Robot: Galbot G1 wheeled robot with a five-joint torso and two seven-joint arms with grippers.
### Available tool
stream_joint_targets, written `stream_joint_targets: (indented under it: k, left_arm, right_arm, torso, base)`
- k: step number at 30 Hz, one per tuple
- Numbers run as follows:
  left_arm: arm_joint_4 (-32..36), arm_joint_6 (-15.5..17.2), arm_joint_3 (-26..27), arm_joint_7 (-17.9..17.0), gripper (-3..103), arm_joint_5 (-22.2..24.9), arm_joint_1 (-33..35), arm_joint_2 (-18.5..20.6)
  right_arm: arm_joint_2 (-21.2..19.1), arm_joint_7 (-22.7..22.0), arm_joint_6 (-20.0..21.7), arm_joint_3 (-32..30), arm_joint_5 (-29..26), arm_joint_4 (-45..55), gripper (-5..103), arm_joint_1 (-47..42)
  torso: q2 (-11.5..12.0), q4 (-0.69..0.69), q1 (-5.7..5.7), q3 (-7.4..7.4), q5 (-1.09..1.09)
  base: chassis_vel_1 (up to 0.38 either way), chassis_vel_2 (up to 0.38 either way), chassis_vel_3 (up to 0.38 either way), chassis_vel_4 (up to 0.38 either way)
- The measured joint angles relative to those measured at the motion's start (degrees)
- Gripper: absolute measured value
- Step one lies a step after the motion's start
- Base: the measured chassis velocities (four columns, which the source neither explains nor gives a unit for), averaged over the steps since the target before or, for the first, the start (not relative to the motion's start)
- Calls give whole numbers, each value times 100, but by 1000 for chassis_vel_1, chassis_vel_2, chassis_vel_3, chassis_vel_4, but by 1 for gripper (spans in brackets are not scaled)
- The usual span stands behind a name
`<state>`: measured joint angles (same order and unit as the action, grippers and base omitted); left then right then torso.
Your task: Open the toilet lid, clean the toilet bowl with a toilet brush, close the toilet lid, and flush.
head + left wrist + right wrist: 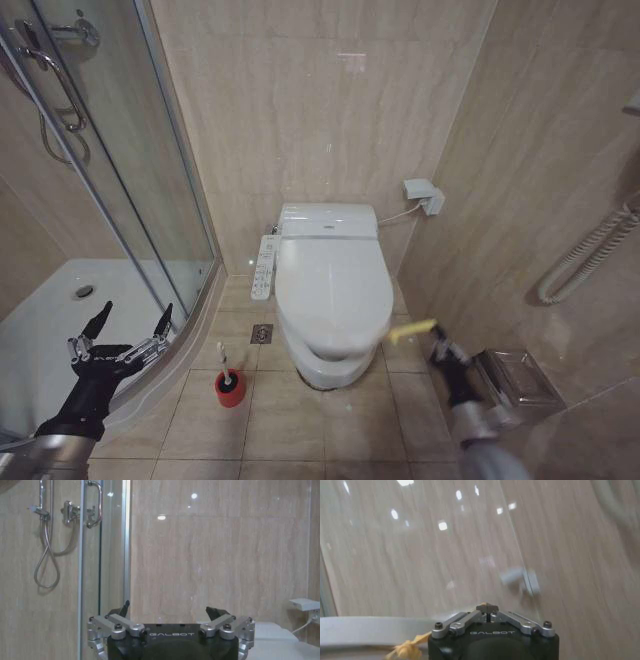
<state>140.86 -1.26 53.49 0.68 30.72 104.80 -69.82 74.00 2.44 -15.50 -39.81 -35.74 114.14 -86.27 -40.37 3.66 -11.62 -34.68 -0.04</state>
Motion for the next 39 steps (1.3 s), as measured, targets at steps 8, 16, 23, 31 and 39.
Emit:
stream_joint_targets:
  k: [8, 16, 23, 31, 39]
  left_arm:
    - [0, 0, 0, 0, 100, 0, 0, 0]
    - [0, 0, 0, 0, 100, 0, 0, 0]
    - [0, 0, 0, 0, 100, 0, 0, 0]
    - [0, 0, 0, 0, 100, 0, 0, 0]
    - [0, 0, 0, 0, 100, 0, 0, 0]
  right_arm:
    - [-590, -975, 951, -126, -653, 1138, 0, 1093]
    - [-850, -1218, 1213, 233, -747, 557, 0, 2485]
    - [-924, -1569, 1382, 645, -701, -346, 0, 3832]
    - [-893, -1873, 1209, 1533, -447, -1436, 0, 5350]
    - [-785, -1861, 1053, 2209, 12, -2246, 0, 6200]
  torso:
    - [1, -2, -1, -2, 3]
    - [1, 0, -1, -2, 3]
    - [2, -3, -1, -2, 4]
    - [1, 6, -1, -1, 3]
    - [0, 5, 0, 0, 3]
  base:
    - [0, 0, 0, 0]
    - [0, 0, 0, 0]
    - [0, 0, 0, 0]
    - [0, 0, 0, 0]
    - [0, 0, 0, 0]
